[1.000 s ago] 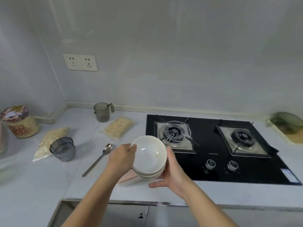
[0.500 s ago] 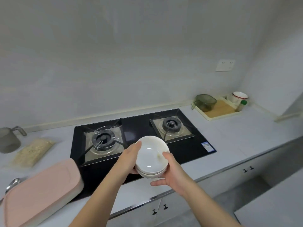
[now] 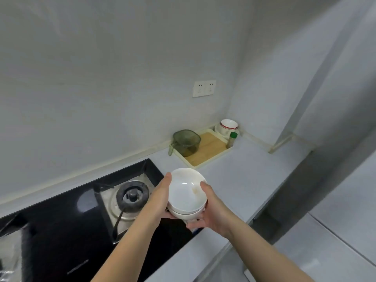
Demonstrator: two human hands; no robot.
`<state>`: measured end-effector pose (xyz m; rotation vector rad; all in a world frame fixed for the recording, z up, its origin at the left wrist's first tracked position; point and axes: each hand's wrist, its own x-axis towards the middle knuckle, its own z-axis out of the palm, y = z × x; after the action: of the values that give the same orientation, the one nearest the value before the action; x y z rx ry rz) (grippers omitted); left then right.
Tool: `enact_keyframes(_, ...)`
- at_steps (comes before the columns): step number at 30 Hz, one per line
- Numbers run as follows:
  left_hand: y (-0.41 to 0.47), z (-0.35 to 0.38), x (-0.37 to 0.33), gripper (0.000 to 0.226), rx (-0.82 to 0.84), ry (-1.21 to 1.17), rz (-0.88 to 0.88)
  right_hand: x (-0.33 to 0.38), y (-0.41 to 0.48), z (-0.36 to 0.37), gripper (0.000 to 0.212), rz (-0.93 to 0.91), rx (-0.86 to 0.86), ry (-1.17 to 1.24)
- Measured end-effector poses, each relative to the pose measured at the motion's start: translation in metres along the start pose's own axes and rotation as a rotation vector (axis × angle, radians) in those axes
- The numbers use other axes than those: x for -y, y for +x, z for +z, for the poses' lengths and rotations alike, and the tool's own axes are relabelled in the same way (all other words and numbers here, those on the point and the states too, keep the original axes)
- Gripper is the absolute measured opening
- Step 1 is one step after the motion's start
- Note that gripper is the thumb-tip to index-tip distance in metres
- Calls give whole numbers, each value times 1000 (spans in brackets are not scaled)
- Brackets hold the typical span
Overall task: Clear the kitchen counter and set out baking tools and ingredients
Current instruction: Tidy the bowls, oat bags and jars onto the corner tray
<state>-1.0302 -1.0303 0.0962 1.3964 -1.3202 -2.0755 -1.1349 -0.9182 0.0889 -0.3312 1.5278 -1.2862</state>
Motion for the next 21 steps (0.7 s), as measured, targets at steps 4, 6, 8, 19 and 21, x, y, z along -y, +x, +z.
enact_keyframes(4,47,70,-37,56,89,116,-1,41,25,-56,45,-26,-101,100)
enact_keyframes(6,62,103,-56,52,104,143,-45,58,37,-83,43,-35,-150,124)
enact_keyframes(8,76,129,-70,50,145,139,-41,75,52,-107,42,-48,-192,125)
enact_keyframes(19,200,269,-145,40,133,69,8,190,179,-237,56,-16,-240,14)
enact_keyframes(21,239,301,-162,45,130,95,77,224,216,-270,57,-5,-256,-50)
